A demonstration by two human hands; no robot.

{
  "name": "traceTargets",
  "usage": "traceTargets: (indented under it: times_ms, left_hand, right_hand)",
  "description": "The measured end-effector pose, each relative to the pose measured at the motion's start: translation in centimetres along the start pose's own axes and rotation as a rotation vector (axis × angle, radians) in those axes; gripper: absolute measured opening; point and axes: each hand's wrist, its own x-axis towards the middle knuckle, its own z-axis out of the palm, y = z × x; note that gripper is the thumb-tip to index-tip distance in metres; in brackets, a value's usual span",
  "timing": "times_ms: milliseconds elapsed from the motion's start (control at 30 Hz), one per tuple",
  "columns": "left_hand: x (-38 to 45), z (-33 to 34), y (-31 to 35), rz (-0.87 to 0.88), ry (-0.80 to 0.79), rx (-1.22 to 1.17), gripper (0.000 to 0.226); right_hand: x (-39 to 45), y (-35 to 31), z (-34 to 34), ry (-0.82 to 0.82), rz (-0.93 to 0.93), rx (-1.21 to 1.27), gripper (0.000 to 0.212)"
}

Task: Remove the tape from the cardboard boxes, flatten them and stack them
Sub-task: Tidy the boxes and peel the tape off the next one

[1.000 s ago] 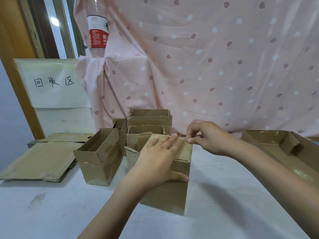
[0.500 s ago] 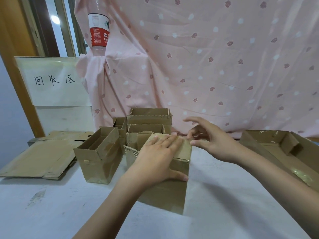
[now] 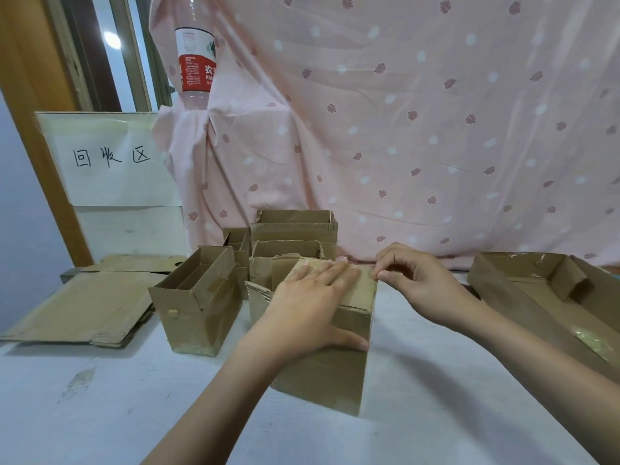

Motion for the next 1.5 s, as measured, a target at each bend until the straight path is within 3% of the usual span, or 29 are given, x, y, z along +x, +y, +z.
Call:
traceTargets:
  times_ms: [267, 333, 433, 567, 667, 767, 967, 1067, 1133, 1200, 1267, 1333, 1433, 1500]
  left_hand:
    - [-0.2, 0.0, -0.1, -0.007, -0.006, -0.011, 0.111]
    - [-0.3, -0.2, 0.0, -0.019, -0.010, -0.015, 0.110]
    - [-0.1, -0.1, 0.1, -0.013, -0.007, -0.014, 0.110]
    - [0.1, 0.2, -0.1, -0.006, -0.011, -0.013, 0.111]
    - [0.2, 0.3, -0.1, -0.009, -0.004, -0.006, 0.112]
    - [0.2, 0.3, -0.1, -0.014, -0.005, -0.003, 0.113]
    - [0.0, 0.2, -0.1, -0.024, -0.007, -0.010, 0.113]
    - [0.0, 0.2, -0.1, -0.028, -0.005, -0.003, 0.113]
    - [0.1, 0.2, 0.0, -0.039, -0.009, 0.004, 0.113]
    - [0.1, 0.1, 0.2, -0.046, -0.014, 0.011, 0.112]
    - [0.0, 0.1, 0.3, -0.046, -0.015, 0.014, 0.111]
    - [0.0, 0.2, 0.3, -0.045, -0.016, 0.017, 0.111]
    - [0.1, 0.2, 0.4, -0.048, -0.026, 0.020, 0.112]
    - [0.1, 0.1, 0.5, -0.052, -0.027, 0.022, 0.112]
  right_hand:
    - [-0.5, 0.3, 0.1, -0.067, 0.055, 0.214, 0.013]
    - [-0.4, -0.4, 0.1, -0.080, 0.017, 0.143, 0.017]
    - [0.1, -1.6, -0.8, -0.141, -0.064, -0.090, 0.042]
    - [0.6, -1.9, -1.3, -0.151, -0.153, -0.316, 0.016]
    - [0.5, -1.9, -1.0, -0.123, -0.177, -0.330, 0.019]
    - [0.2, -1.6, -0.7, -0.112, -0.114, -0.240, 0.023]
    - [-0.8, -1.0, -1.1, -0.182, 0.069, 0.190, 0.013]
    - [-0.9, -1.2, -0.9, -0.181, 0.097, 0.239, 0.012]
    - [-0.9, -1.9, -1.0, -0.162, 0.106, 0.251, 0.029]
    - [-0.8, -2.7, -1.5, -0.224, 0.059, 0.072, 0.046]
    - [-1.0, -3.1, -1.8, -0.296, 0.004, -0.208, 0.041]
    - [-1.2, -3.4, -1.9, -0.250, -0.033, -0.285, 0.024]
    - [-1.0, -3.1, -1.7, -0.159, -0.063, -0.243, 0.015]
    - [-0.9, -2.4, -1.7, -0.168, -0.005, -0.075, 0.018]
